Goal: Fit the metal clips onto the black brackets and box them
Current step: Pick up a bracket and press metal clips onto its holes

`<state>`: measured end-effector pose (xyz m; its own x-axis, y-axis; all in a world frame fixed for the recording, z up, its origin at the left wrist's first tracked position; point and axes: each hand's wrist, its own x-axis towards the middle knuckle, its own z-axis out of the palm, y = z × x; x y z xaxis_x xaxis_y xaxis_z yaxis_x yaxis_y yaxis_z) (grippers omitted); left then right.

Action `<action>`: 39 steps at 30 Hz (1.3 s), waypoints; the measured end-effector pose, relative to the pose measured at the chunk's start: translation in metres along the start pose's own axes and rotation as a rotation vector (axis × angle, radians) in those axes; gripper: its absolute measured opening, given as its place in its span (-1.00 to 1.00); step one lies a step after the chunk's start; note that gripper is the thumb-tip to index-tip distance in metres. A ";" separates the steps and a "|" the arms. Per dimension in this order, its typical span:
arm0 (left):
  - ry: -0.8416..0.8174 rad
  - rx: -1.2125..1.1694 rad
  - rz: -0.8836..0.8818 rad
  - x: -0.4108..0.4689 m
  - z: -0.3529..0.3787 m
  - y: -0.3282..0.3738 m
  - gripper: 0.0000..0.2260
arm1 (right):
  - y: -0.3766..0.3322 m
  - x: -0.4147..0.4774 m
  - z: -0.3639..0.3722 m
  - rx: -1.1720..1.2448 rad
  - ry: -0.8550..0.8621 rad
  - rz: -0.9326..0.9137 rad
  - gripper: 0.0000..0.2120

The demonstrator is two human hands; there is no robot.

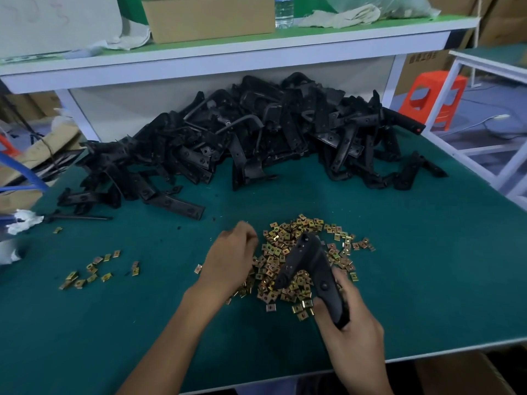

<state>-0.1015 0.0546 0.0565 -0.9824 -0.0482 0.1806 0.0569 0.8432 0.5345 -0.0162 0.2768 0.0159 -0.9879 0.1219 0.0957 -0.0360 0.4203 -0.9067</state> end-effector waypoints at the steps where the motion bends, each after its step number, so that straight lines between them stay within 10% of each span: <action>1: 0.020 -0.067 -0.022 -0.003 -0.002 0.001 -0.90 | 0.000 0.000 0.000 -0.006 -0.006 -0.003 -0.38; 15: -0.008 -0.957 -0.335 -0.053 0.000 0.032 -0.86 | -0.001 -0.002 0.000 -0.004 -0.024 -0.017 -0.44; 39: -0.002 -1.068 -0.457 -0.072 0.000 0.037 -0.90 | 0.005 0.000 -0.001 0.103 -0.047 -0.077 -0.45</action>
<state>-0.0287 0.0893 0.0638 -0.9503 -0.2296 -0.2102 -0.1831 -0.1339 0.9739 -0.0158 0.2794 0.0121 -0.9876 0.0497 0.1492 -0.1245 0.3323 -0.9349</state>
